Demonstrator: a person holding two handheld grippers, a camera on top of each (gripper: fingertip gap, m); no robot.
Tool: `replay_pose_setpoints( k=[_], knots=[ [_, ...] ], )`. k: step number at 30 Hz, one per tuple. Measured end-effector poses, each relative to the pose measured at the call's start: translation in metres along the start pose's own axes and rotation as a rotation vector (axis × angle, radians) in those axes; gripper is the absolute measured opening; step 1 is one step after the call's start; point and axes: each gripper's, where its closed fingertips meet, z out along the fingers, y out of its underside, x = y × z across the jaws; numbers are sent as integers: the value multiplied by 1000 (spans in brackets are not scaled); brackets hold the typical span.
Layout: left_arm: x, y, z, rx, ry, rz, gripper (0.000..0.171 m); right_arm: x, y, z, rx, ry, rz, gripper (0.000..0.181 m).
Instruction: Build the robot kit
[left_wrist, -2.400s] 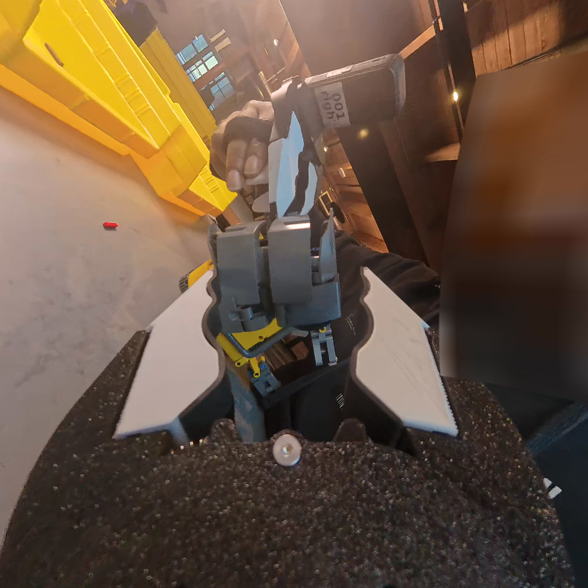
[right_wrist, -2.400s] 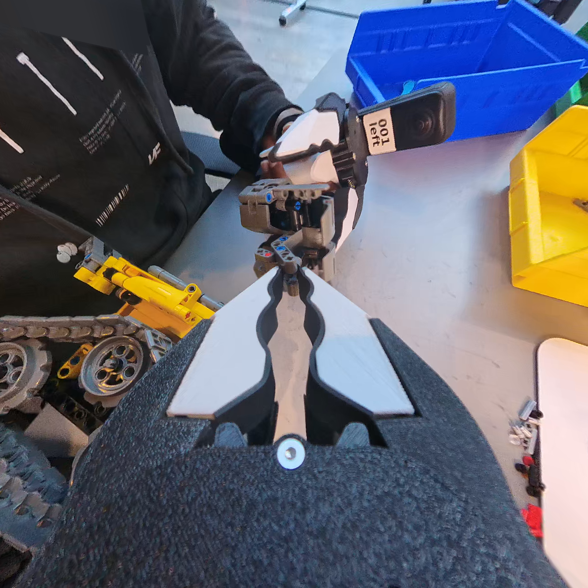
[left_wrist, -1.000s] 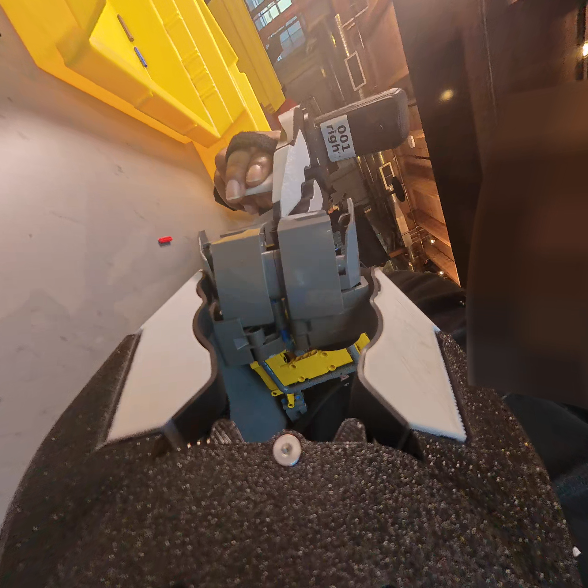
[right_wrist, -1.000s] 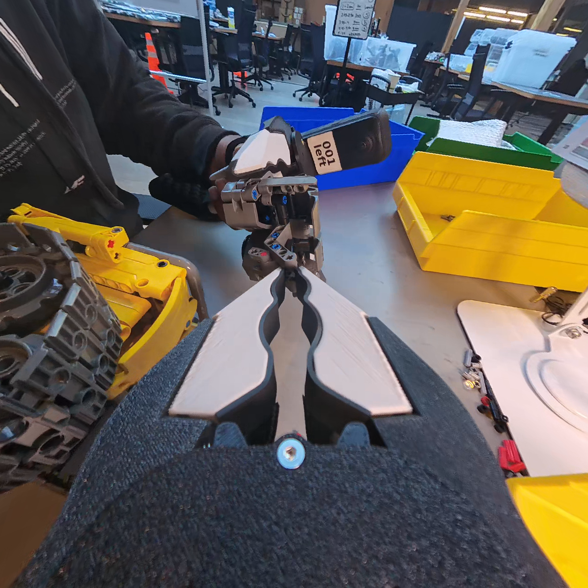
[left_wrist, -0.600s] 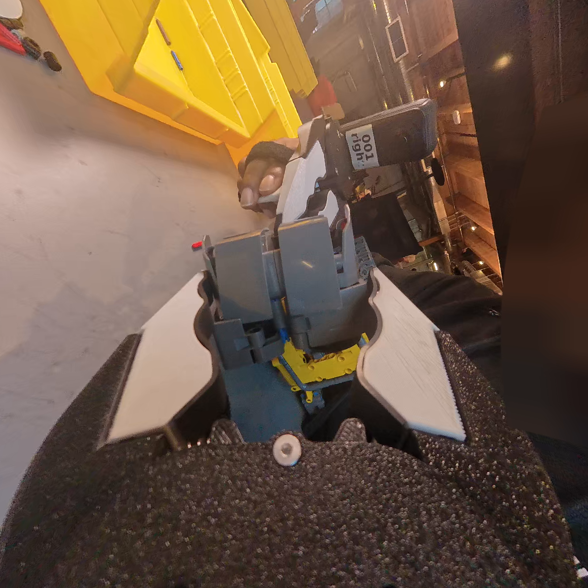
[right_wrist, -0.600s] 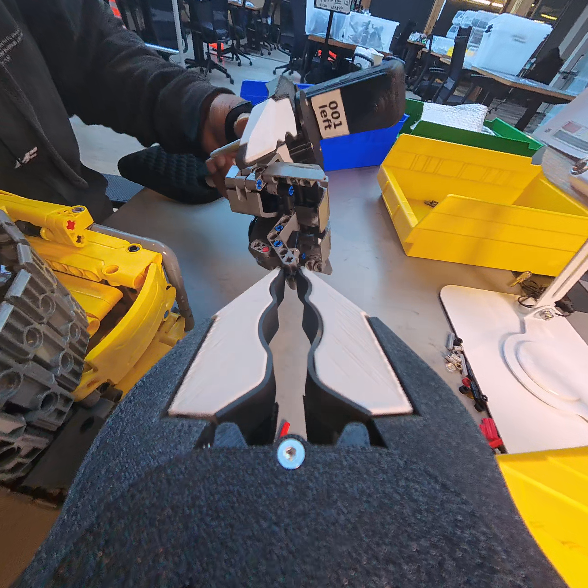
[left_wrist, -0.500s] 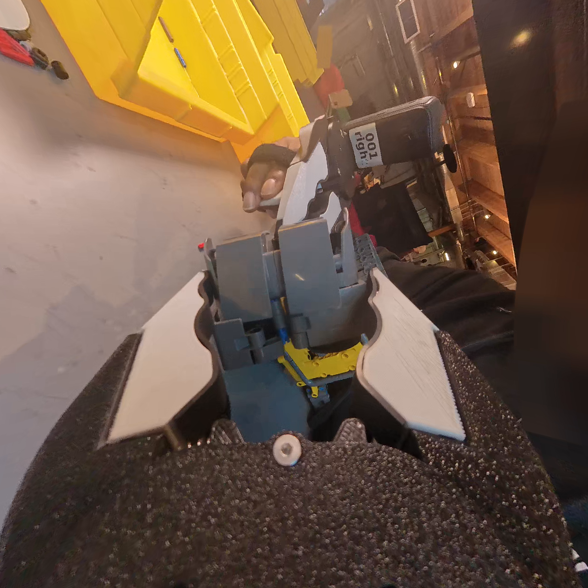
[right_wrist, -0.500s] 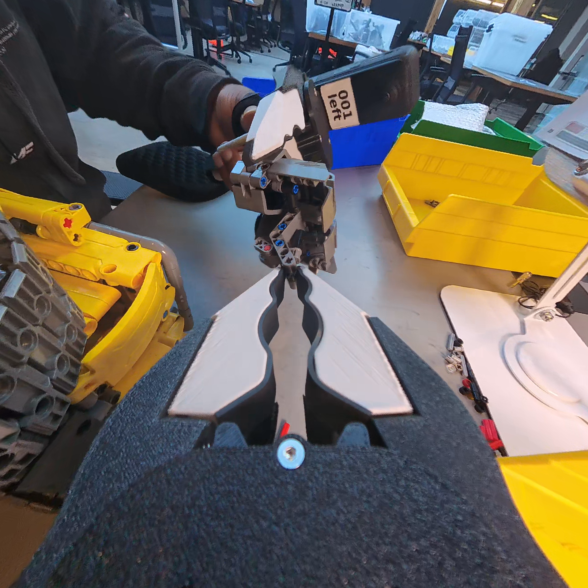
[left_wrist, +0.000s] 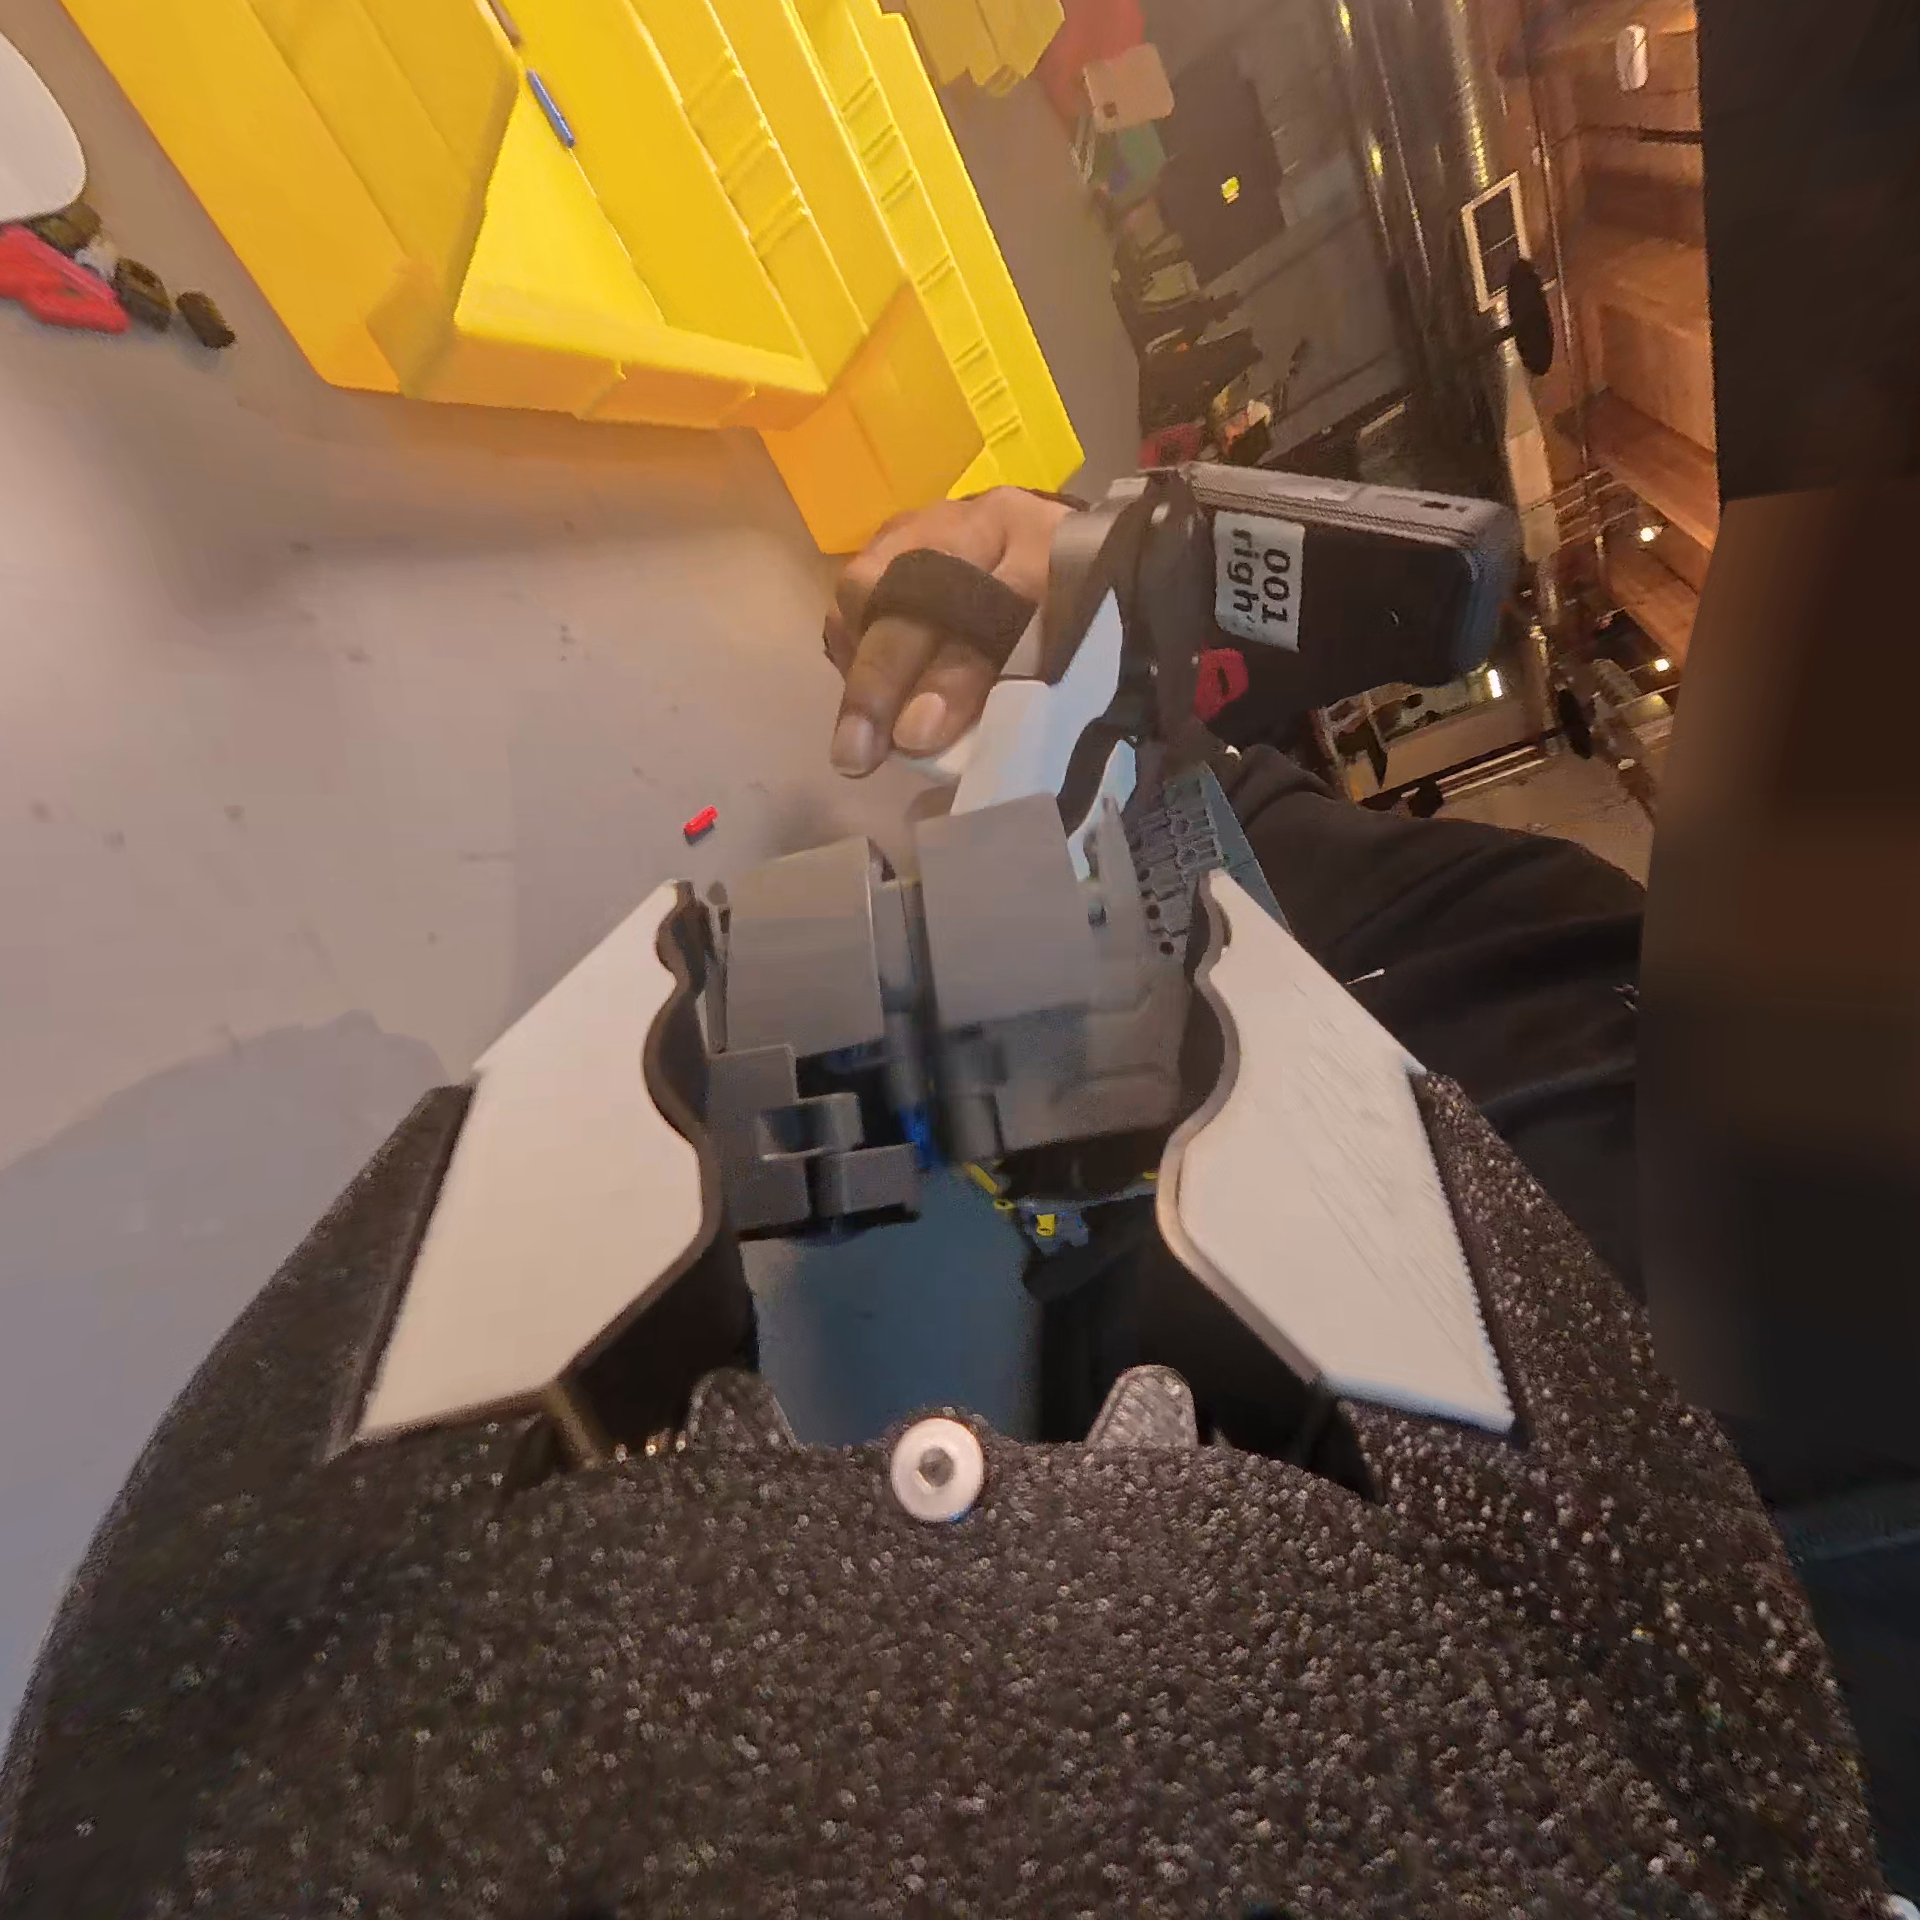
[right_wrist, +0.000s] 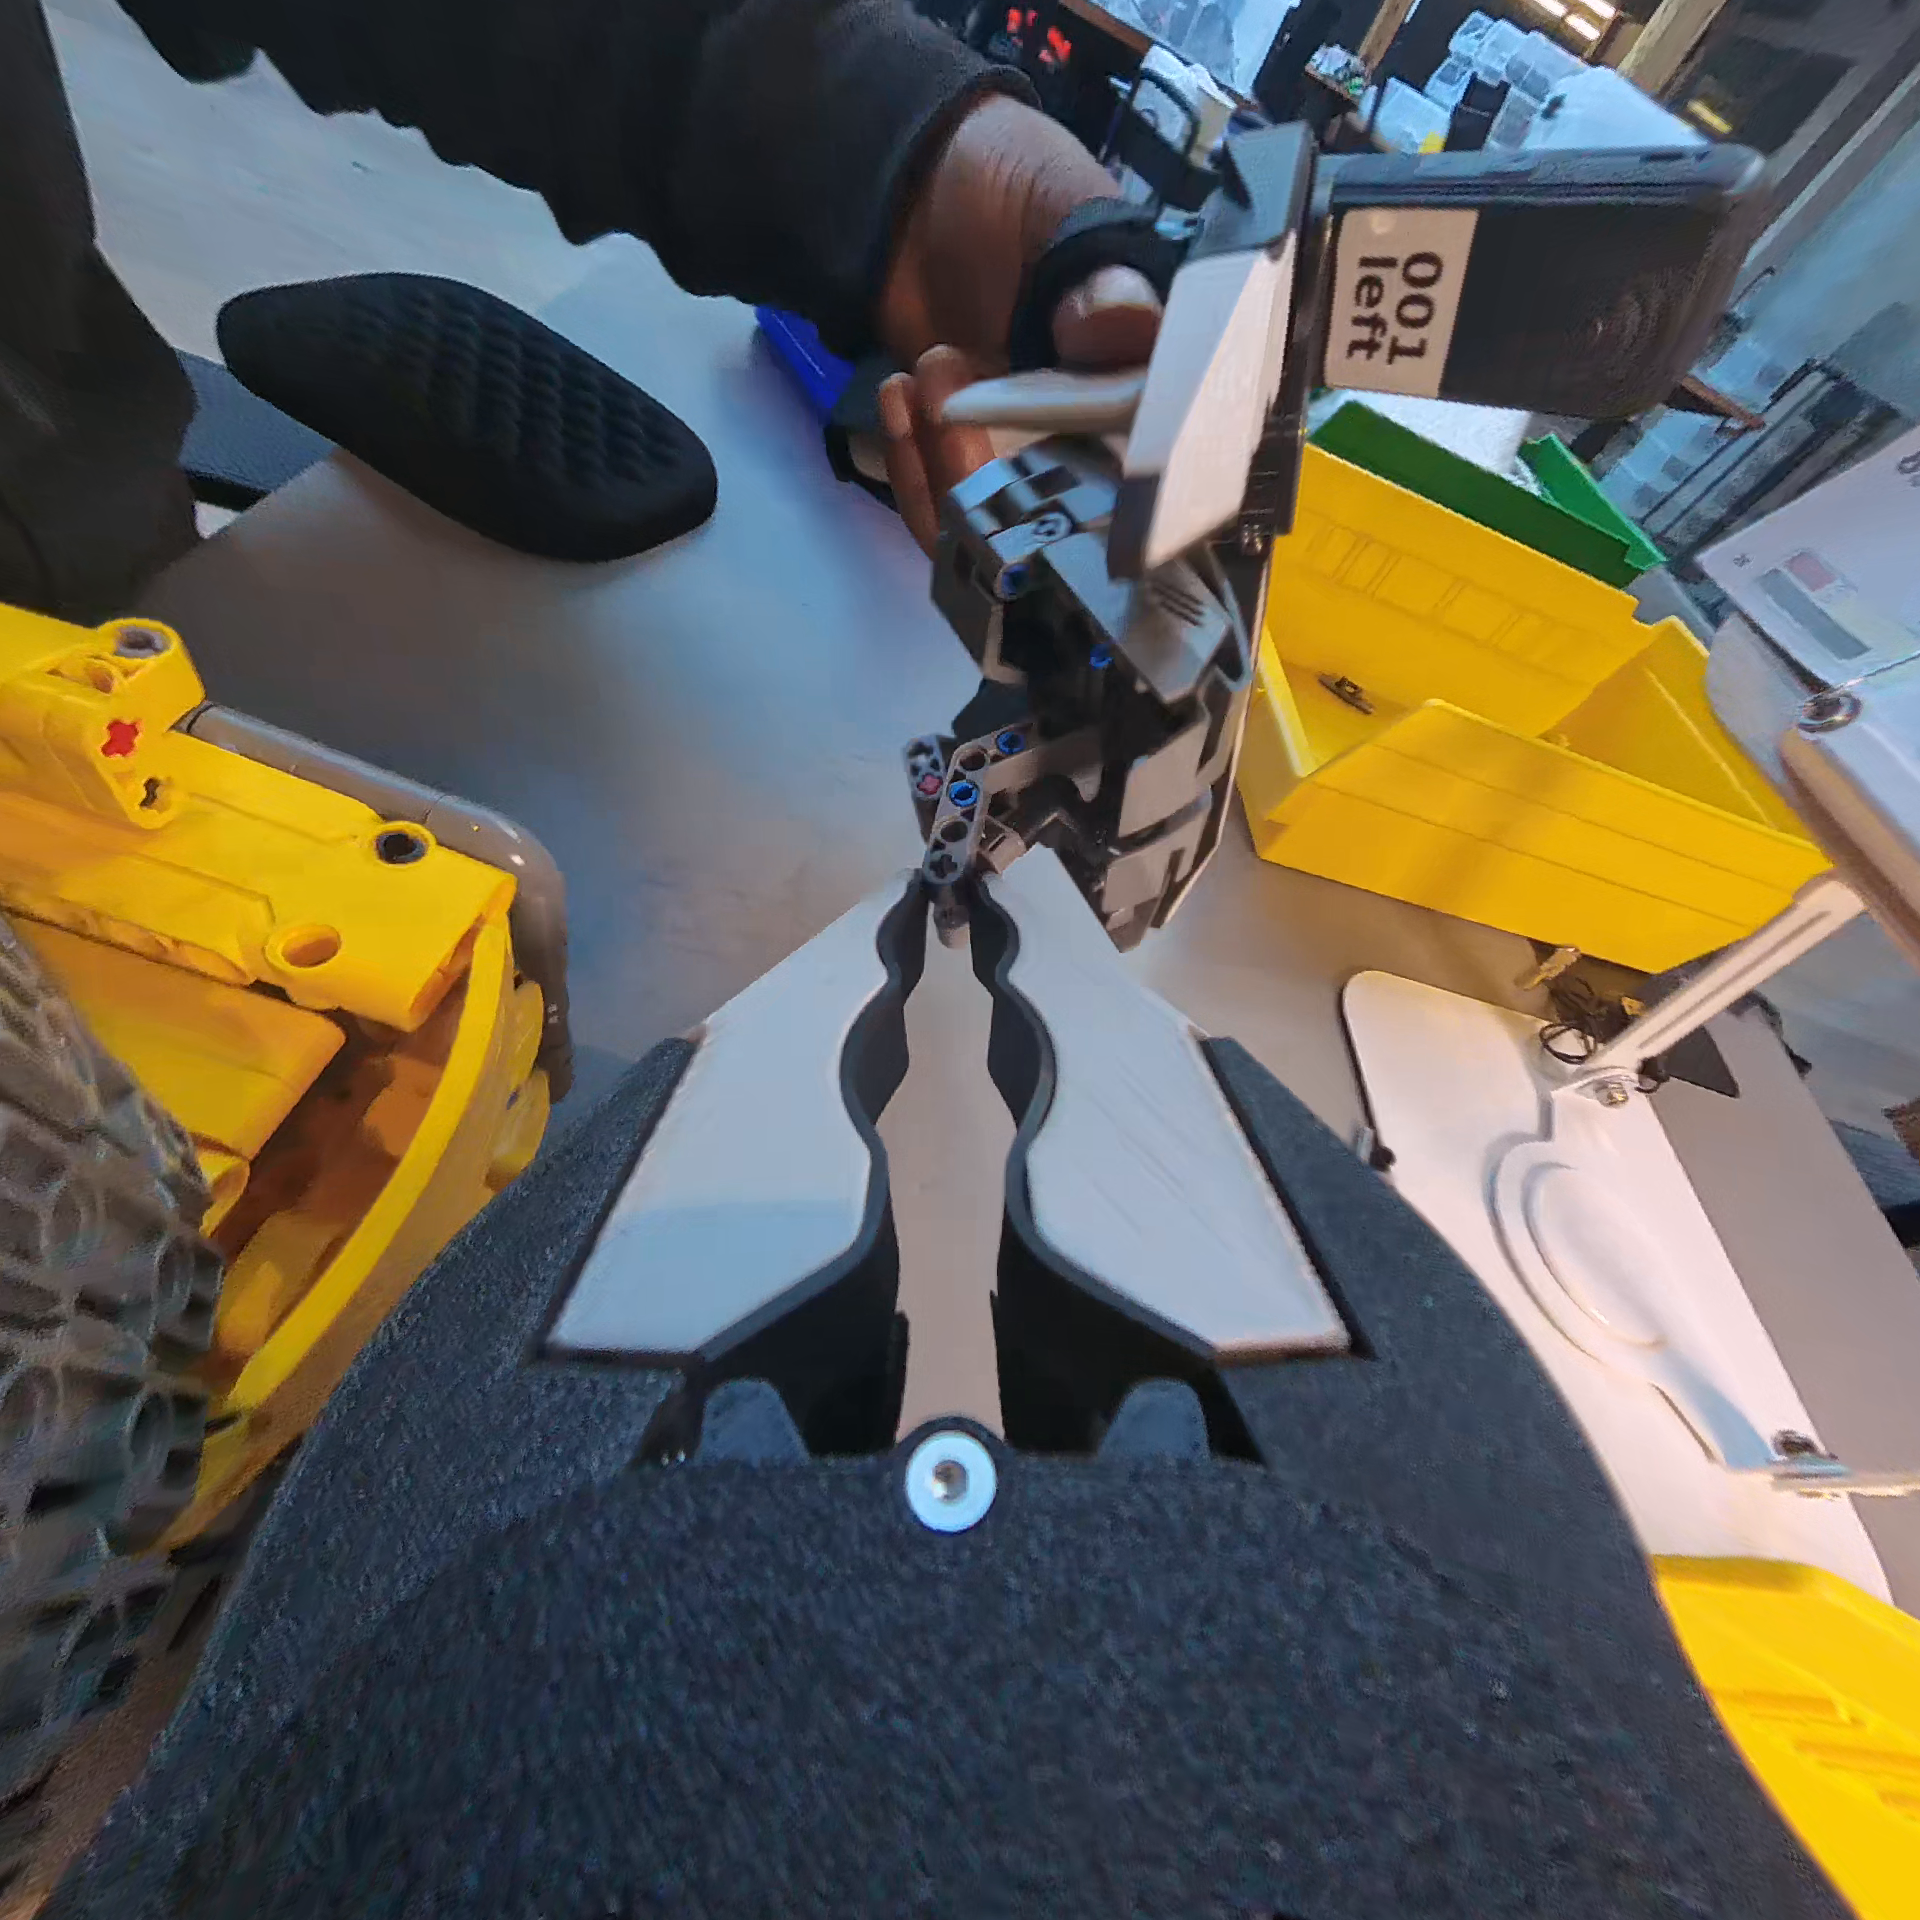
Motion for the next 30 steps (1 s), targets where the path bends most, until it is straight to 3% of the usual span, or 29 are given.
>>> replay_pose_setpoints(
  k=[7, 11, 14, 19, 25, 30],
  knots=[
    [-1, -35, -6, 77, -51, 120, 85, 28, -4, -8, 76, 172, 68, 6],
    [13, -53, -13, 170, 9, 203, 87, 43, -11, -22, 163, 226, 147, 6],
    [17, -56, -19, 224, 62, 245, 90, 52, -10, -31, 202, 234, 229, 6],
    [-4, -51, -21, 336, 83, 223, 91, 63, -5, -42, 246, 270, 299, 5],
    [-7, -57, -2, 415, 189, 139, 90, 74, -6, -46, 256, 395, 209, 6],
    [1, -80, 6, 477, 200, 125, 103, 75, -4, -47, 206, 488, 70, 6]
  ],
)
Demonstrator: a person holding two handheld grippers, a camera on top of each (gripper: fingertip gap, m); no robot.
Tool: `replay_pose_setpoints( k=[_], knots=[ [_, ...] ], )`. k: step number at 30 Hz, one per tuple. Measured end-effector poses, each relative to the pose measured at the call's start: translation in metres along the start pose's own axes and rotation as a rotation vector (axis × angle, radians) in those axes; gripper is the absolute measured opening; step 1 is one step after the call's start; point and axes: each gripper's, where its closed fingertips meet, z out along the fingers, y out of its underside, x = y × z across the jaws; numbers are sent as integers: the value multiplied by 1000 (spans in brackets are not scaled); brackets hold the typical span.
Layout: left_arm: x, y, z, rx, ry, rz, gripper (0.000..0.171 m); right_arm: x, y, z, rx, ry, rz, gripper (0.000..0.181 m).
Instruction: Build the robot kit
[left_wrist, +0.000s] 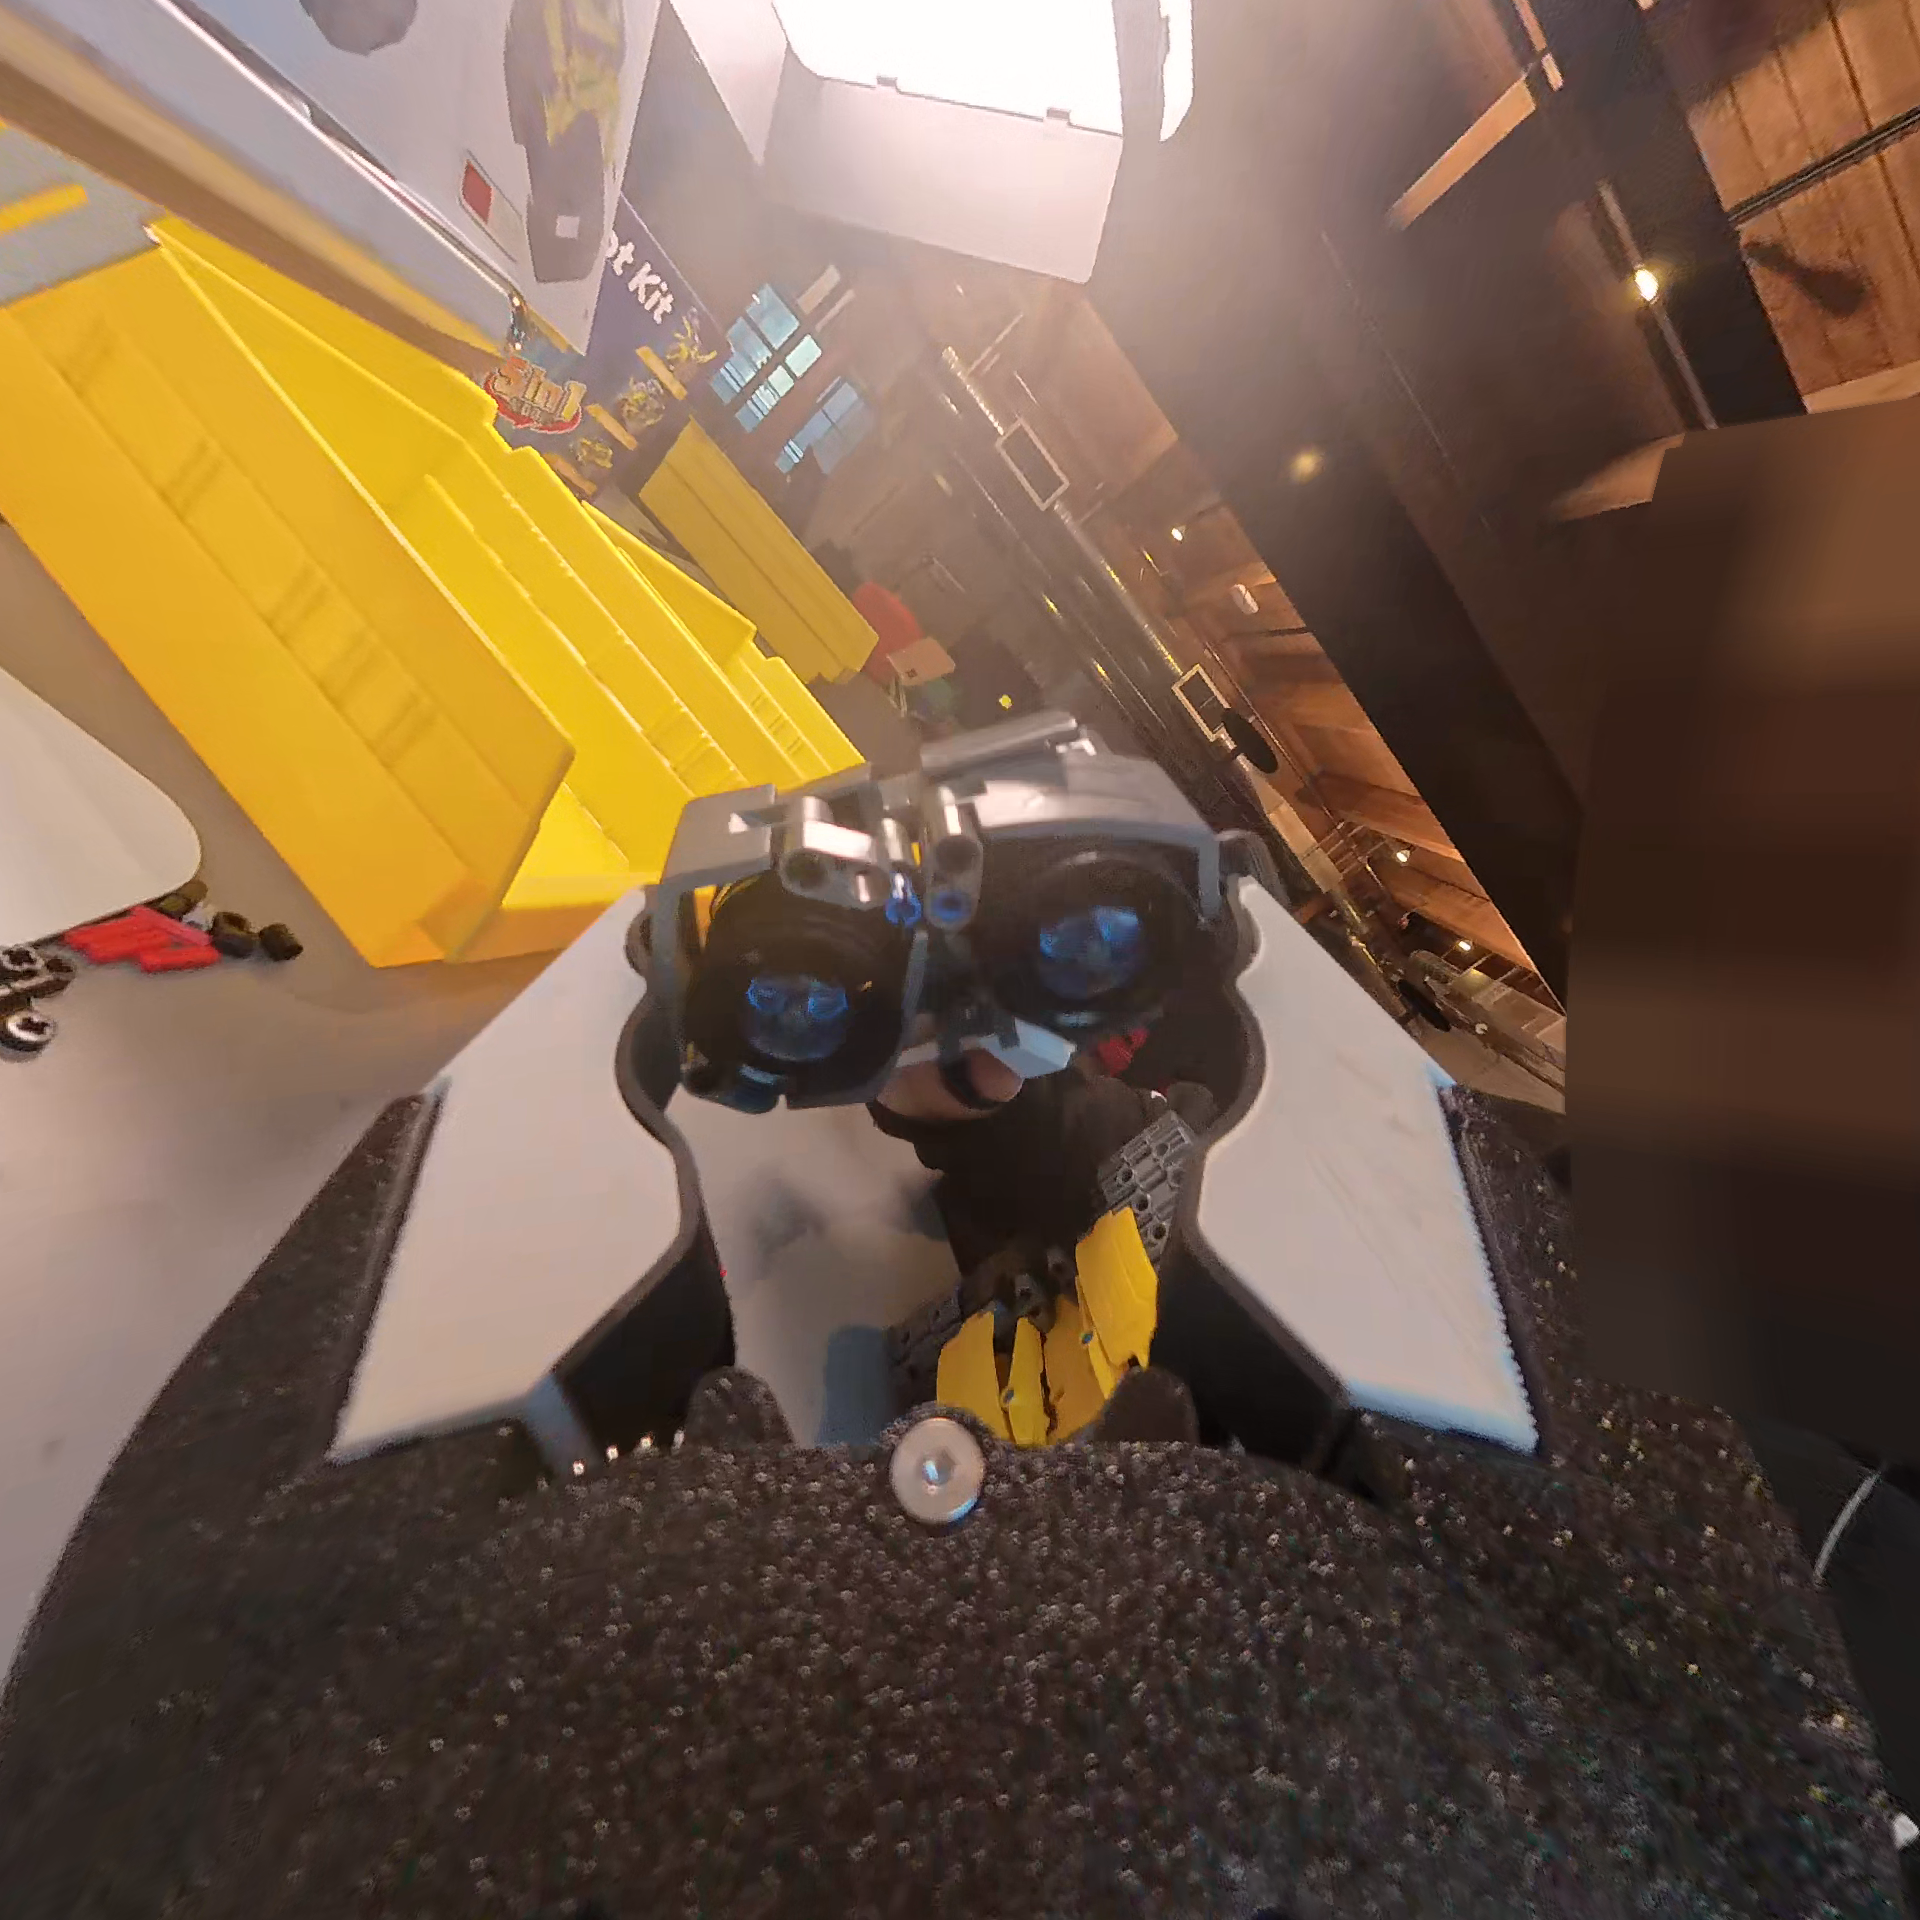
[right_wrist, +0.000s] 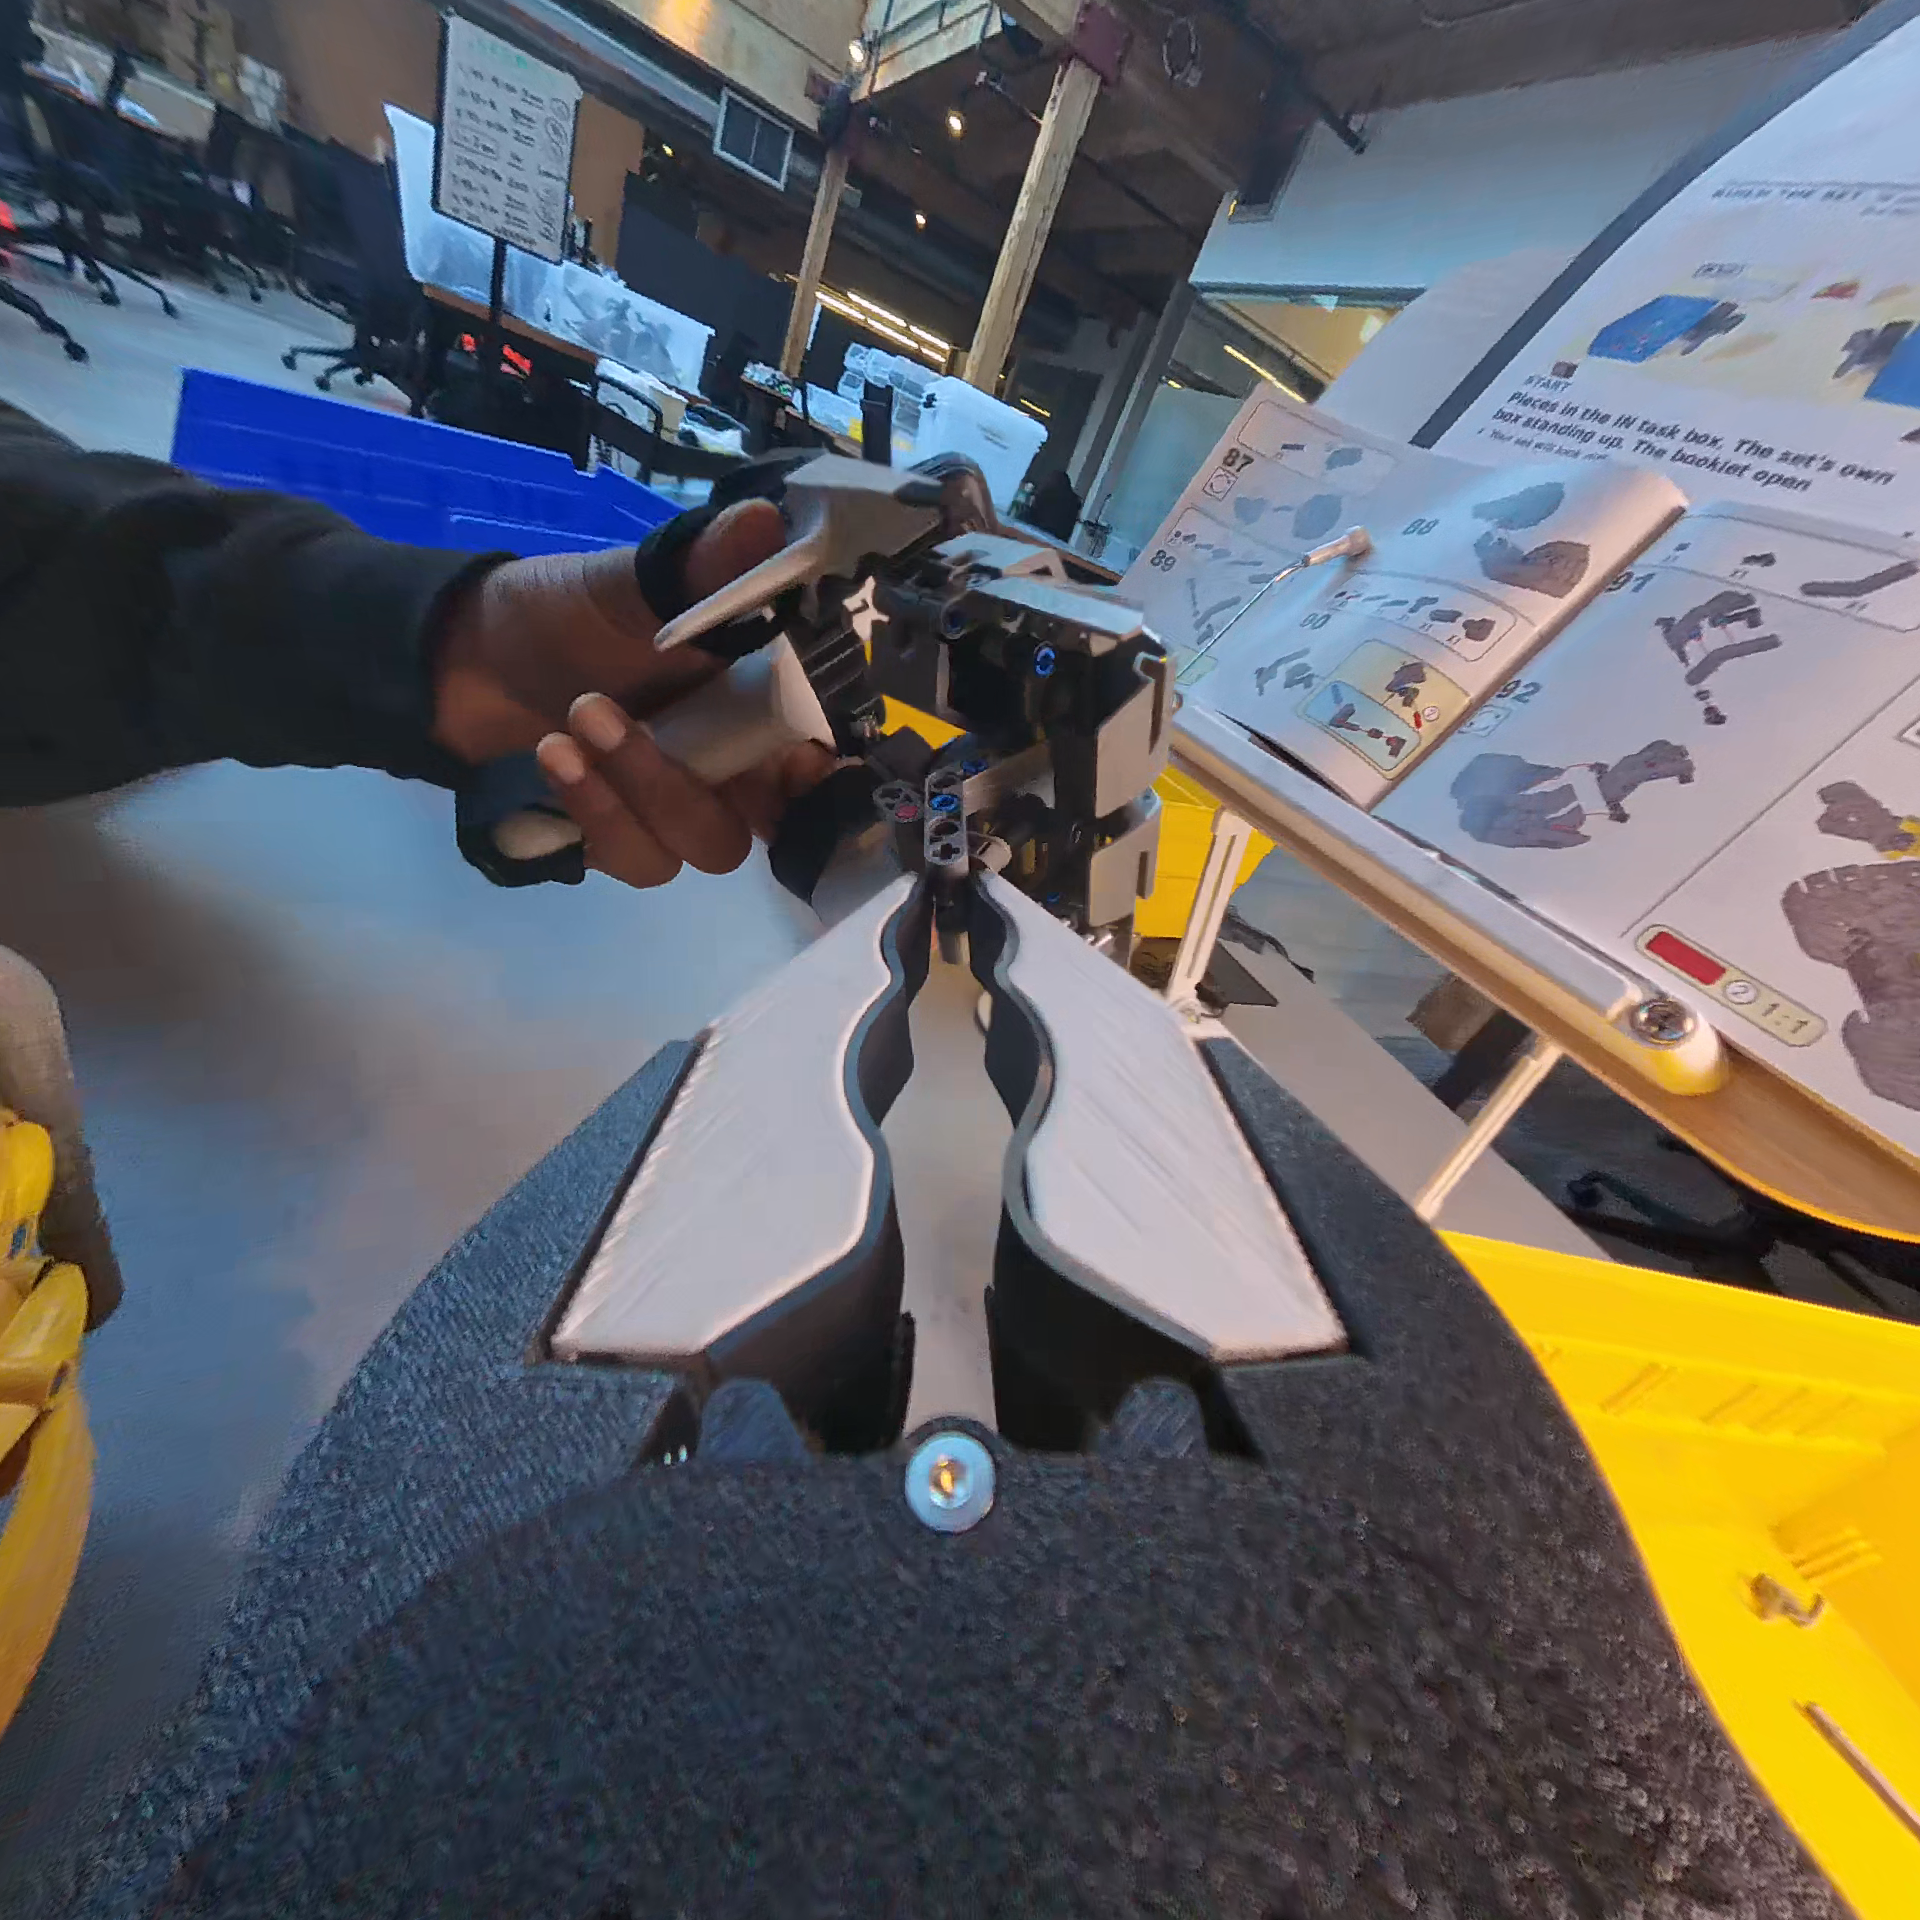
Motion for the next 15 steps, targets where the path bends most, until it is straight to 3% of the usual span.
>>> replay_pose_setpoints(
  k=[5, 7, 15],
  knots=[
    [-2, -9, 10, 21, -28, 11, 116, 2, 8, -1, -27, 32, -85, 6],
    [-9, -9, 10, 16, -77, 34, 104, 2, 11, -1, -26, 33, -96, 6],
    [-14, -13, 11, 0, -120, 84, 99, 0, 17, 2, -36, 31, -57, 7]
  ],
)
